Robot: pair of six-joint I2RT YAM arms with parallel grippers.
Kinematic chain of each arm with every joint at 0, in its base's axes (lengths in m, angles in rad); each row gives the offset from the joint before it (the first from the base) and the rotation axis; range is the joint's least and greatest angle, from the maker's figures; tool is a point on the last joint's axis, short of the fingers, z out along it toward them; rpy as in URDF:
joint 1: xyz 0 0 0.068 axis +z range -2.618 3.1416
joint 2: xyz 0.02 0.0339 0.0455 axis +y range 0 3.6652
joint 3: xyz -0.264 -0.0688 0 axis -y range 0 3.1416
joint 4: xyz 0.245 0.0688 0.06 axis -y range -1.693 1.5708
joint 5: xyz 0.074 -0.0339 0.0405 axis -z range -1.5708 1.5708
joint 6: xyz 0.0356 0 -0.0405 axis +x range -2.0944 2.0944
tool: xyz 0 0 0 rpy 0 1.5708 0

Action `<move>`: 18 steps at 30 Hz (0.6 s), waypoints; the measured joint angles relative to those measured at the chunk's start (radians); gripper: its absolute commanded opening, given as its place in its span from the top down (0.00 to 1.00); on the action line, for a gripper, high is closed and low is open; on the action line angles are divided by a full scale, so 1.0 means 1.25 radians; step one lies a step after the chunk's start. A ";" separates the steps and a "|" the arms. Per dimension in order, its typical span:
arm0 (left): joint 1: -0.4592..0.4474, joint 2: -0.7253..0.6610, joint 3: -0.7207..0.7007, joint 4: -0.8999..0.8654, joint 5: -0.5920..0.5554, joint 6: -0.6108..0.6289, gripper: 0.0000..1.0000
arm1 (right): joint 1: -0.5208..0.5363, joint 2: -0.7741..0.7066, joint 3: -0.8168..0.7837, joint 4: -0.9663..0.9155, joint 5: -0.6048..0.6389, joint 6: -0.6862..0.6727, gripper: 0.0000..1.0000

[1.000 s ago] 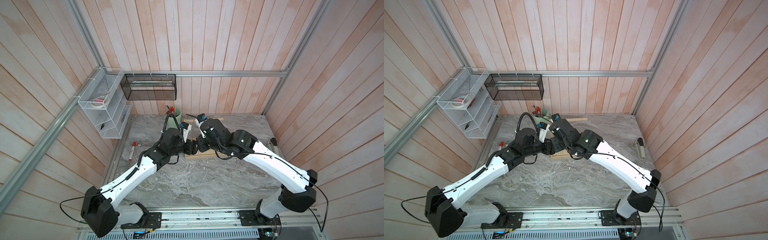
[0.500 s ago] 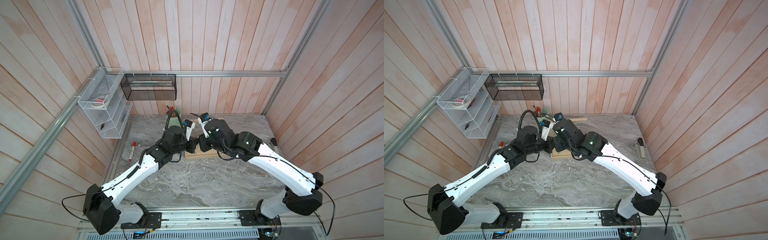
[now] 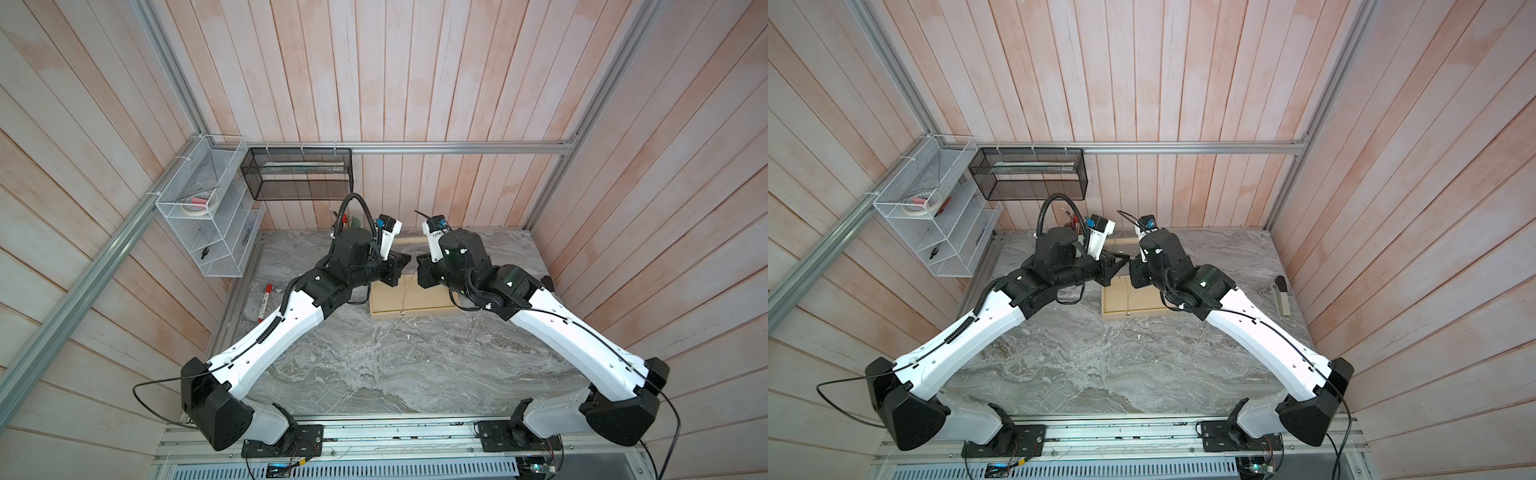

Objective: Hang the necklace on the jewelry display stand
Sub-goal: Pick up the necklace from the center of the board, then hang the necklace on the stand.

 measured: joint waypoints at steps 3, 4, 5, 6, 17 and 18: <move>0.000 0.055 0.084 -0.032 0.000 0.027 1.00 | -0.042 -0.013 -0.030 0.072 -0.022 -0.005 1.00; 0.000 0.071 0.110 -0.042 -0.001 0.034 1.00 | -0.055 -0.014 -0.036 0.093 -0.030 -0.007 1.00; 0.000 0.090 0.139 -0.053 -0.004 0.043 1.00 | -0.069 -0.014 -0.042 0.117 -0.038 -0.008 1.00; 0.000 0.110 0.170 -0.063 -0.005 0.051 1.00 | -0.083 -0.013 -0.045 0.138 -0.047 -0.010 1.00; 0.000 0.334 0.511 -0.164 -0.025 0.114 1.00 | -0.220 0.014 -0.069 0.313 -0.139 -0.031 1.00; 0.000 0.363 0.555 -0.178 -0.024 0.117 1.00 | -0.232 0.018 -0.071 0.326 -0.145 -0.031 1.00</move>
